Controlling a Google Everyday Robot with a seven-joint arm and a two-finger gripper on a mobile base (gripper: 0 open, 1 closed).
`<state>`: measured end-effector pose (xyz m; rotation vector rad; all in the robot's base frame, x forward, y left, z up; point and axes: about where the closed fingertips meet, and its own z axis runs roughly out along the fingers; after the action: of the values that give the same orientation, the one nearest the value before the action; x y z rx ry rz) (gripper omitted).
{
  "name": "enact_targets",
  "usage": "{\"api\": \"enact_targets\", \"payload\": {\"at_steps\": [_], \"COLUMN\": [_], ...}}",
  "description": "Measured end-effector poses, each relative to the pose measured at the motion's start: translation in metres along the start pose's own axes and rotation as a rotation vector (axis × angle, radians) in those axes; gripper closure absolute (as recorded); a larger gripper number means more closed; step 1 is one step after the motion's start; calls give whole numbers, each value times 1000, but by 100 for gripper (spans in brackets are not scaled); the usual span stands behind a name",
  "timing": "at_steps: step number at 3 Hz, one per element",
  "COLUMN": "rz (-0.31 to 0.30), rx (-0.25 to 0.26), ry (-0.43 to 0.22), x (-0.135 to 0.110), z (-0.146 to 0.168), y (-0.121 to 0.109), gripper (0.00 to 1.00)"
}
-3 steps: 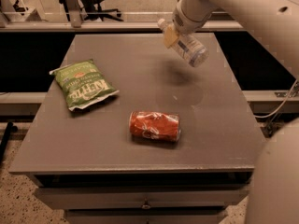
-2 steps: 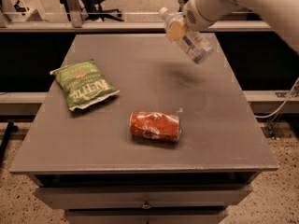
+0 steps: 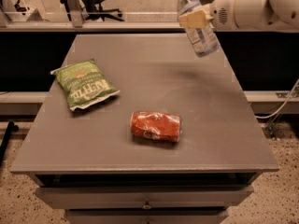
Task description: Place blue plastic bottle upright
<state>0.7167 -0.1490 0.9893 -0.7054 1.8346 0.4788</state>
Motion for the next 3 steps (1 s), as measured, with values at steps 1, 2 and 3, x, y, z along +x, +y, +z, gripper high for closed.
{"api": "enact_targets", "payload": {"at_steps": [1,2,3], "rz": [35,-19,-128], "rx": [-115,-278,-369], "ry": [-174,-369,-499], "x": [7,15,11], "z": [-25,-28,-28], "y": [-8,15,39], "gripper": [100,100,100]}}
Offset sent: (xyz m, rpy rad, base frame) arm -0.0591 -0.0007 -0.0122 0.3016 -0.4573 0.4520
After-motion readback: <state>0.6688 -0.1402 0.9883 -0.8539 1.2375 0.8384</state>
